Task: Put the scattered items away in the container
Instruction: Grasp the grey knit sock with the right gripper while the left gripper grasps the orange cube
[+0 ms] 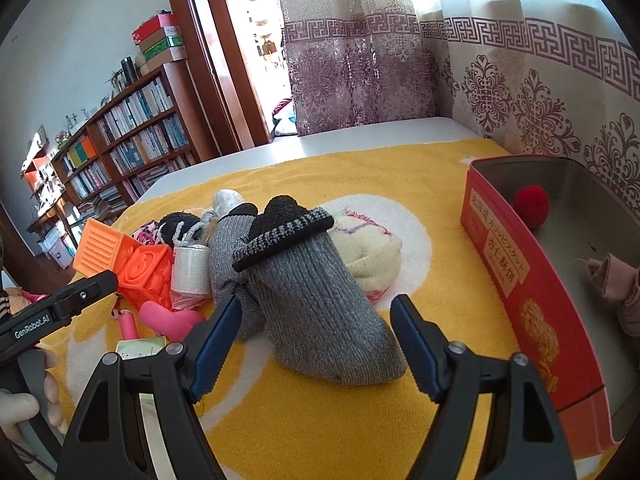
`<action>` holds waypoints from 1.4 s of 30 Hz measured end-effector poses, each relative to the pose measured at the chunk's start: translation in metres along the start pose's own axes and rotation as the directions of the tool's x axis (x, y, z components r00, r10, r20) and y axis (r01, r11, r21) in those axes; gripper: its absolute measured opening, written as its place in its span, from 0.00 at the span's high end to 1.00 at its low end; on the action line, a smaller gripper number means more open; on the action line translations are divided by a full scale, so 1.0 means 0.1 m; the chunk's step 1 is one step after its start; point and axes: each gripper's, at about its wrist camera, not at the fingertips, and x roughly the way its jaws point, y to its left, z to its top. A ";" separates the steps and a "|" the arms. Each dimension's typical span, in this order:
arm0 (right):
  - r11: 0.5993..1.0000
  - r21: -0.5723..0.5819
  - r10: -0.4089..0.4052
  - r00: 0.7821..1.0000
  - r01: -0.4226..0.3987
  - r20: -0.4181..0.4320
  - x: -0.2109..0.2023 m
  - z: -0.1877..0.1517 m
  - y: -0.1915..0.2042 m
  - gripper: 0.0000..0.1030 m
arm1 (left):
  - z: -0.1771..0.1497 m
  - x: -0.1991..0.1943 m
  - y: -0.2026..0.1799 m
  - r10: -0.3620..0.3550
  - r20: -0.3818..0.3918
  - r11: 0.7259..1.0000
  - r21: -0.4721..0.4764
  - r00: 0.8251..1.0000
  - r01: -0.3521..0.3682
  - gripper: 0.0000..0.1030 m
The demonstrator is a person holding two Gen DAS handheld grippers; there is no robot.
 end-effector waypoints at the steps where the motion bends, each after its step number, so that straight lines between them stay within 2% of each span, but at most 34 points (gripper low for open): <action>1: 1.000 -0.001 0.001 1.000 -0.001 0.006 -0.01 0.00 0.00 0.22 | 0.02 0.01 -0.03 0.018 0.003 0.999 0.028 1.000 -0.018 0.16; 7: 1.000 -0.007 0.011 1.000 -0.011 0.007 -0.03 0.00 0.00 0.22 | 0.12 0.08 -0.22 0.109 0.041 0.974 0.193 0.993 -0.115 0.16; 18: 1.000 -0.009 0.010 1.000 -0.010 0.012 -0.04 0.00 0.00 0.22 | 0.14 0.18 -0.06 0.105 0.068 0.988 0.104 0.992 -0.112 0.17; 20: 1.000 -0.014 0.007 1.000 -0.007 0.014 -0.05 0.00 0.01 0.22 | 0.13 0.17 -0.04 0.094 0.074 0.990 0.098 0.993 -0.101 0.17; 22: 1.000 -0.017 0.006 1.000 -0.005 0.012 -0.04 -0.01 0.01 0.22 | 0.12 0.16 -0.01 0.064 0.073 0.994 0.083 0.995 -0.070 0.26; 30: 1.000 0.007 0.020 1.000 -0.020 -0.012 0.01 -0.01 -0.05 0.22 | 0.11 0.09 0.14 0.023 0.085 1.000 0.011 0.996 -0.024 0.27; 35: 0.999 0.039 0.025 0.999 -0.024 -0.028 0.06 0.01 -0.11 0.22 | 0.12 0.04 0.25 -0.041 0.078 0.998 -0.053 0.996 0.045 0.27; 42: 0.994 0.094 0.060 0.995 -0.052 -0.083 0.20 0.01 -0.18 0.22 | 0.13 -0.11 0.33 -0.108 0.113 0.987 -0.105 0.988 0.120 0.27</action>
